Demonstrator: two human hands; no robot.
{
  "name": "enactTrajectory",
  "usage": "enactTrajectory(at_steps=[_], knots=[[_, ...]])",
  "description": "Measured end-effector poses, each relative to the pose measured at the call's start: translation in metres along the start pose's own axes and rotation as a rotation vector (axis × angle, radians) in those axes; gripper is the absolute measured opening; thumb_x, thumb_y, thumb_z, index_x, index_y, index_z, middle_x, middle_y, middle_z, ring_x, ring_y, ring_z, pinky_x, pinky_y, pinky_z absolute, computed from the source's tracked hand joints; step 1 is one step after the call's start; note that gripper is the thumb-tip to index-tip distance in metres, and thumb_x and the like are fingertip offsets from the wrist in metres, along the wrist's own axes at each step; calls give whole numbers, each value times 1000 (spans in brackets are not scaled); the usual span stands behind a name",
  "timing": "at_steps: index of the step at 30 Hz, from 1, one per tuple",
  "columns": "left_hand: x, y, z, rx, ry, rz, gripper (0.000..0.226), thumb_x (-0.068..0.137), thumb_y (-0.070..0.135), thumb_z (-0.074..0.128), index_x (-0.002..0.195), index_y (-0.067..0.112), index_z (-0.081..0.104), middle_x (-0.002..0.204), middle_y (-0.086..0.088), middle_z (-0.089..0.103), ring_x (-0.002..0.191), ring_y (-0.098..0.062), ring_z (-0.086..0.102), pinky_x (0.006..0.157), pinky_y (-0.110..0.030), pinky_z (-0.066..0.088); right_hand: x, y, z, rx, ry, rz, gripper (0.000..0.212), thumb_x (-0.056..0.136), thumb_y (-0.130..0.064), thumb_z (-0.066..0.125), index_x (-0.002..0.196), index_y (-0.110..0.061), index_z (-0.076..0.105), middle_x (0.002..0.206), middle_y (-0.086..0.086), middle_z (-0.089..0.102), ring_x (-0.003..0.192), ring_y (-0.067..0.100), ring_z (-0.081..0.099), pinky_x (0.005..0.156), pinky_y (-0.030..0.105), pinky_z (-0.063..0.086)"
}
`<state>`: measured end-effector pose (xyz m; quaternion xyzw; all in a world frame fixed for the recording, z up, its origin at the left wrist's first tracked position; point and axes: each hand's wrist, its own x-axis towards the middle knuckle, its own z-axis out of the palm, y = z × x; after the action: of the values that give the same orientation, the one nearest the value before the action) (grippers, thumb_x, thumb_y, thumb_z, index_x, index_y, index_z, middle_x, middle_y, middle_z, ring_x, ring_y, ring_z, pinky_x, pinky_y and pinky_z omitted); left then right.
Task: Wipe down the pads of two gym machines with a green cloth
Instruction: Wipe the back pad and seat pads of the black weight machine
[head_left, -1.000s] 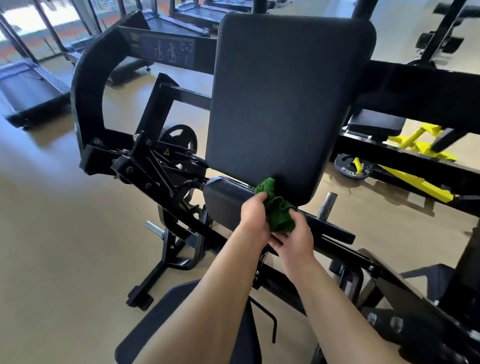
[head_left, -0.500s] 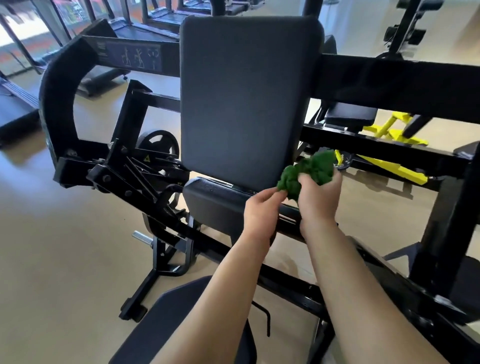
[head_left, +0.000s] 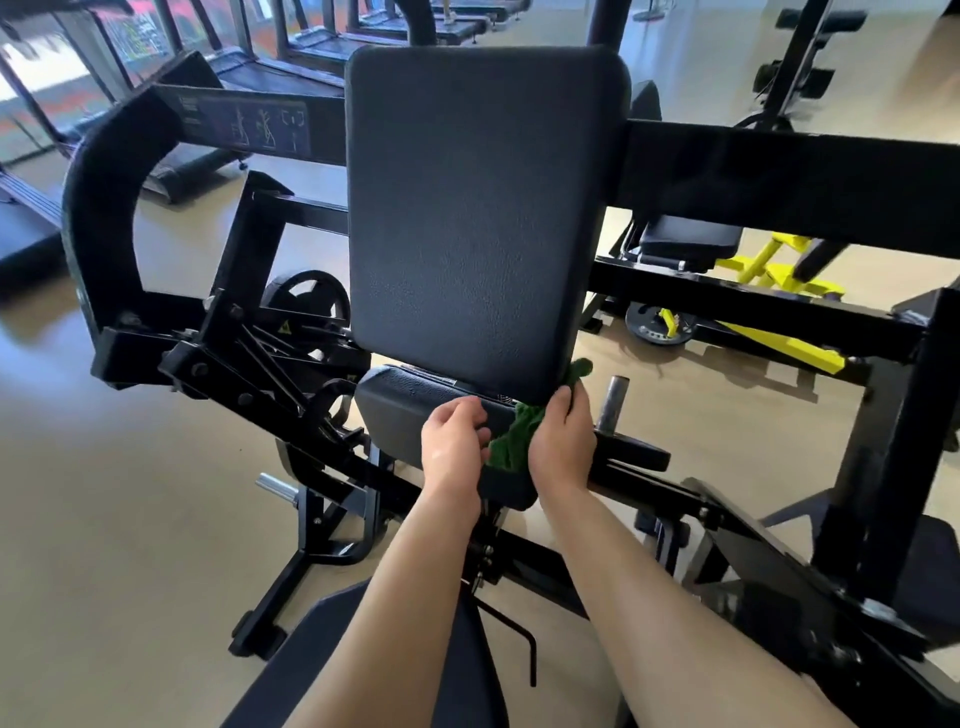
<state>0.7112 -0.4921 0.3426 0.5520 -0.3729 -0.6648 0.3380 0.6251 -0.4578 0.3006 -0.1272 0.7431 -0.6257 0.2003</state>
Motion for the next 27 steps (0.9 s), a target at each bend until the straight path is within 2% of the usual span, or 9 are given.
enactTrajectory(at_steps=[3, 5, 8, 10, 13, 15, 20, 23, 27], knots=[[0, 1, -7, 111, -43, 53, 17, 94, 13, 56, 100, 21, 70, 86, 1, 66, 77, -15, 59, 64, -24, 48, 17, -34, 6, 93, 195, 80, 39, 108, -15, 35, 134, -17, 63, 127, 5, 70, 118, 29, 62, 103, 39, 48], [-4, 2, -12, 149, -83, 77, 20, 94, 13, 55, 104, 20, 71, 93, 1, 69, 80, -14, 63, 69, -26, 49, 22, -54, 1, 87, 306, 26, 40, 105, -10, 39, 132, -19, 67, 127, 2, 71, 118, 26, 63, 101, 31, 48], [-8, 5, -16, 116, -125, 78, 22, 95, 13, 55, 110, 19, 70, 105, -1, 73, 87, -16, 68, 77, -29, 54, 23, -83, -5, 152, 359, -252, 39, 105, -9, 41, 137, -13, 63, 136, 1, 67, 126, 13, 58, 99, 8, 39], [-9, 7, -17, 1, -188, 32, 23, 98, 15, 55, 116, 21, 67, 111, -3, 74, 95, -22, 72, 83, -32, 58, 21, -95, -3, 134, 357, -456, 38, 105, -9, 42, 138, -9, 61, 138, 4, 65, 127, 4, 55, 100, 3, 36], [-8, 13, -16, -260, -352, -97, 26, 103, 24, 51, 128, 24, 58, 121, -11, 72, 100, -34, 74, 88, -41, 58, 13, -74, 1, -111, 335, -743, 38, 103, -10, 49, 139, -6, 60, 141, 12, 62, 136, 28, 55, 111, 33, 46], [-5, 18, -16, -368, -440, -185, 32, 102, 28, 52, 133, 24, 51, 125, -18, 69, 96, -37, 74, 87, -43, 58, 8, -48, -2, -325, 292, -889, 39, 100, -7, 55, 139, -6, 59, 145, 14, 59, 141, 41, 47, 113, 49, 44], [3, 20, -11, -415, -485, -224, 28, 100, 24, 48, 123, 14, 59, 101, -13, 73, 77, -22, 70, 73, -32, 56, -2, -23, 2, -632, 26, -1199, 43, 90, 4, 53, 130, -7, 68, 140, 14, 64, 141, 37, 48, 112, 41, 44], [11, 16, -21, -436, -401, -190, 28, 101, 20, 47, 120, 10, 65, 105, -12, 73, 83, -20, 69, 81, -31, 55, 10, -38, 19, -837, -180, -1318, 46, 89, -7, 46, 128, -12, 69, 142, 8, 63, 139, 31, 51, 108, 44, 46], [22, 21, -47, -410, -366, -129, 30, 104, 26, 46, 128, 22, 62, 124, -8, 72, 108, -24, 71, 93, -36, 53, 33, -81, 50, -932, -148, -1302, 44, 89, -6, 52, 129, -15, 68, 146, 6, 60, 142, 32, 47, 120, 46, 30]])
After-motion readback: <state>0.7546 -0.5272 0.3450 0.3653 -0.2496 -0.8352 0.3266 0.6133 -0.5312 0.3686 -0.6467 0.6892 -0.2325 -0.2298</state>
